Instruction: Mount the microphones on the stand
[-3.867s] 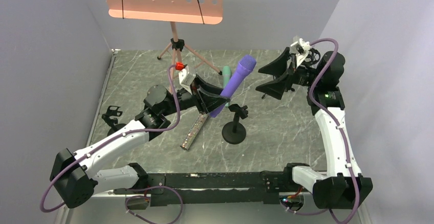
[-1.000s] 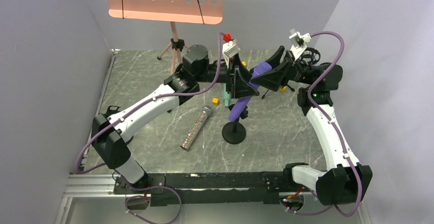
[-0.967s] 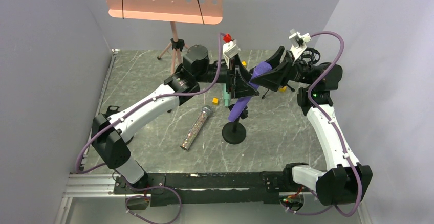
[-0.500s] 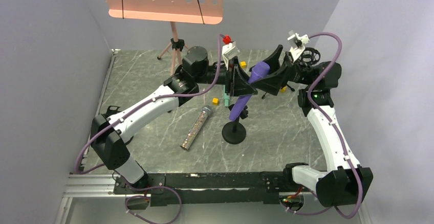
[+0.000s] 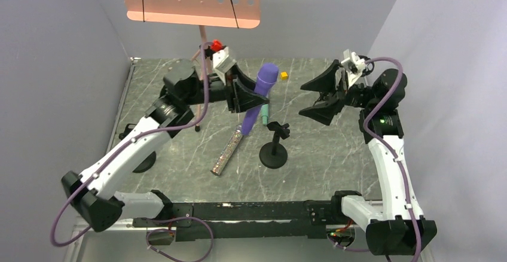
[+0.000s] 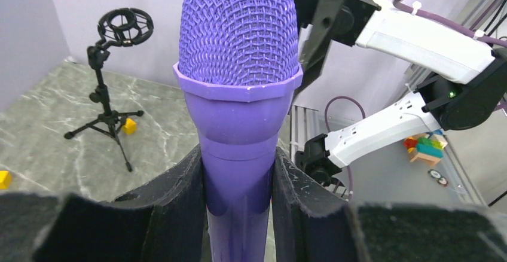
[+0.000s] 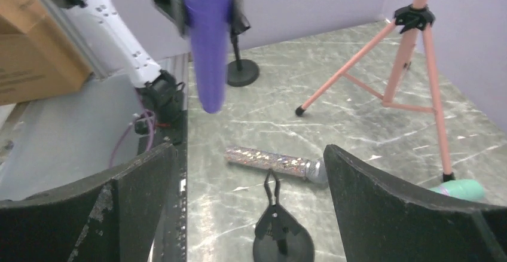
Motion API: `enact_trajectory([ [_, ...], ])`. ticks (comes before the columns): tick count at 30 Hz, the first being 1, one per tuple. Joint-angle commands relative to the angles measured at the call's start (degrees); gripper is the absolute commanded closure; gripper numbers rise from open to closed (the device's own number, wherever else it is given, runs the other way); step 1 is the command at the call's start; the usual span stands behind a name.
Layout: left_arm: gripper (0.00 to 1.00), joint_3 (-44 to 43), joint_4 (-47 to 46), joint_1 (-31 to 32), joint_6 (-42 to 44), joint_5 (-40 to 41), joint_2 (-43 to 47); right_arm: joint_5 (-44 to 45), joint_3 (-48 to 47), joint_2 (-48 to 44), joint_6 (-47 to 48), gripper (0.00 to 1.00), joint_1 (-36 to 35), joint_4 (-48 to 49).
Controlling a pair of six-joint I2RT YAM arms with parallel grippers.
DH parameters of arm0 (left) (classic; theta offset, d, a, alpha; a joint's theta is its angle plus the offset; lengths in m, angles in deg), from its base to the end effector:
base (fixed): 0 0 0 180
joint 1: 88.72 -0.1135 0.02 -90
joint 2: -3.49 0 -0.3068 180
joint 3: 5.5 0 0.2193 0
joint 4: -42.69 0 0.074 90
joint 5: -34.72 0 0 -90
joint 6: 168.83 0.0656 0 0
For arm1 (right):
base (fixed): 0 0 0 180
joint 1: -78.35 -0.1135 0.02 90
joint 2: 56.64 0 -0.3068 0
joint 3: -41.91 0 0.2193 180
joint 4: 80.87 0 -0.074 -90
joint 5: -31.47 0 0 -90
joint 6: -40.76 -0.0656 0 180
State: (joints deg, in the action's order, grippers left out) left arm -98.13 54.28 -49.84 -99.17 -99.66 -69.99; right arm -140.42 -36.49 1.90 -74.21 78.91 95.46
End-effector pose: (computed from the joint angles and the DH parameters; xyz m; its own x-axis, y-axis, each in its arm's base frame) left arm 0.1734 -0.1988 0.4955 -0.2475 -0.1196 -0.9615 0.9623 0.0849 -0.2583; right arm 0.1467 0.0635 0.4729 -0.1480 0.0610 -0.9871 -0.9783 0.1375 0.1552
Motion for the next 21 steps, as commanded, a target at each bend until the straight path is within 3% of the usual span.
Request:
enact_trajectory([
  [1,0.93,1.5,5.4,-0.7,8.3,3.9,6.0,6.9,-2.7,-0.5,52.5,0.0,-0.3,-45.0],
  [6,0.93,3.7,9.0,-1.0,12.2,6.6,8.4,8.3,6.7,-1.4,74.0,0.0,-0.3,-48.6],
  [9,0.93,5.7,8.7,-1.0,12.5,7.2,9.4,5.7,10.9,-0.7,80.5,0.0,-0.3,-47.7],
  [21,0.94,11.0,4.8,-1.0,10.7,8.0,10.9,6.8,17.5,1.3,72.0,0.0,-6.1,-33.7],
])
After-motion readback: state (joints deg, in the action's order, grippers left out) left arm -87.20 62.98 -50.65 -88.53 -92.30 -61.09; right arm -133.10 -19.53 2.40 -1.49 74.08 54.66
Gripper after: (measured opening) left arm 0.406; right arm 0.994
